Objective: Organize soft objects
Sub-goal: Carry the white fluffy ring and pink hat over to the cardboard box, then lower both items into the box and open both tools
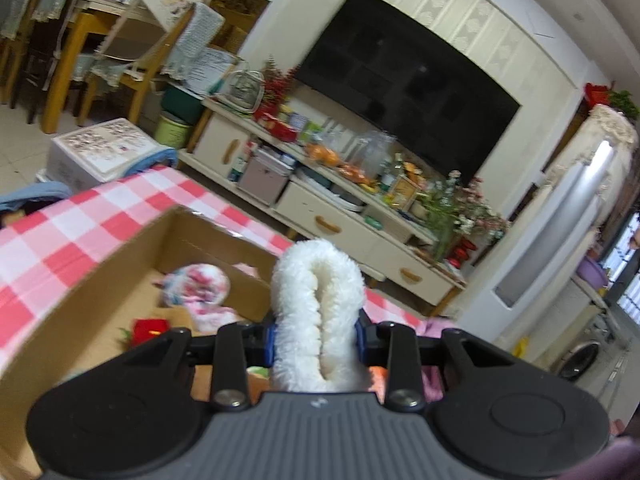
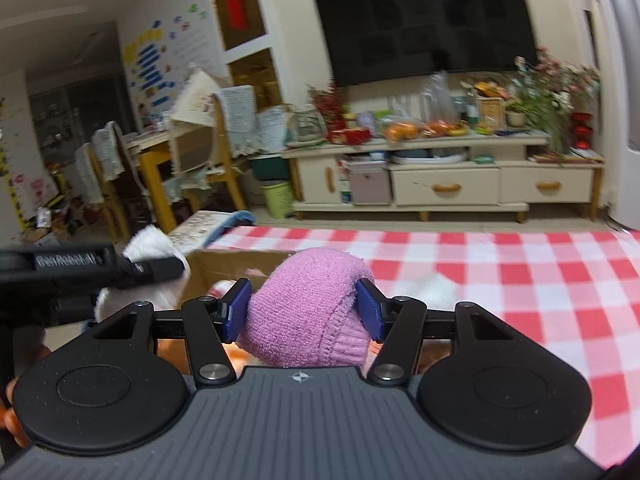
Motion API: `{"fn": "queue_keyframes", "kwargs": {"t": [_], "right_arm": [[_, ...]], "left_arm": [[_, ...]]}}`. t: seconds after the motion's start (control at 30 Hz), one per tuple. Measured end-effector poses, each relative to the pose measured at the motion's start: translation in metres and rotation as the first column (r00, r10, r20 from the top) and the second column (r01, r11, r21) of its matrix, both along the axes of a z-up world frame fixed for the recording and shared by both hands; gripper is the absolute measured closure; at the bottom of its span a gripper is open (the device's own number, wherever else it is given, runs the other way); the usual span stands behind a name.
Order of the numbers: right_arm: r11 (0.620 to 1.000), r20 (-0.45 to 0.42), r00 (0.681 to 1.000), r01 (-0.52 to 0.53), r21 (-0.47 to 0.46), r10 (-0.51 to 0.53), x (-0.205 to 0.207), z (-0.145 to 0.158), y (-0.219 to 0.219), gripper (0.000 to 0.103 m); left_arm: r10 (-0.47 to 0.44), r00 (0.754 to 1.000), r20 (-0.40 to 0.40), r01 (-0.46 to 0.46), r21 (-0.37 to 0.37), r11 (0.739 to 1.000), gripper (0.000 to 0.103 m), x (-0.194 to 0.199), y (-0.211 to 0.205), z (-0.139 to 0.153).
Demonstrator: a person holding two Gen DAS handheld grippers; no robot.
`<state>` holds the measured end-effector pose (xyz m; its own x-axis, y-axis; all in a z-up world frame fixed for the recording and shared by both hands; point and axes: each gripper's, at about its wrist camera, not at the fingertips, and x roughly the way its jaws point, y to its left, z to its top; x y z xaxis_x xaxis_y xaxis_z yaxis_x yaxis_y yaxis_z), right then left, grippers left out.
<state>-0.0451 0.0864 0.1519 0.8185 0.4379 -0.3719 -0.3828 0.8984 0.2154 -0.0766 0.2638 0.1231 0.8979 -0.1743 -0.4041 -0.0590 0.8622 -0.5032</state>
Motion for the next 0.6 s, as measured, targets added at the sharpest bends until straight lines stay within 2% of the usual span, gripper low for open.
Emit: {"fn": "queue_keyframes", "kwargs": {"t": [0.2,0.27,0.4,0.47,0.6], "right_arm": [[0.998,0.006,0.998,-0.064,-0.004,0.064,0.021,0.006,0.031,0.032],[0.997,0.011,0.997,-0.081,-0.012,0.081,0.028,0.006,0.041,0.036],[0.994,0.016,0.994,-0.111,-0.024,0.112,0.037,0.005,0.053,0.037],[0.992,0.025,0.993,-0.114,-0.052,0.115,0.04,0.002,0.059,0.037],[0.994,0.001,0.994,-0.105,-0.034,0.105,0.044,-0.002,0.058,0.037]], "left_arm": [[0.044,0.997,-0.059,-0.043,0.016,0.999,0.069,0.002,0.015,-0.006],[0.053,0.996,-0.073,-0.051,0.024,0.998,0.069,0.003,0.018,-0.008],[0.06,0.992,-0.108,-0.055,0.041,0.998,0.068,0.004,0.024,-0.013],[0.065,0.989,-0.13,-0.059,0.05,0.997,0.068,0.005,0.026,-0.016],[0.091,0.981,-0.17,-0.077,0.09,0.993,0.064,0.007,0.028,-0.018]]}}
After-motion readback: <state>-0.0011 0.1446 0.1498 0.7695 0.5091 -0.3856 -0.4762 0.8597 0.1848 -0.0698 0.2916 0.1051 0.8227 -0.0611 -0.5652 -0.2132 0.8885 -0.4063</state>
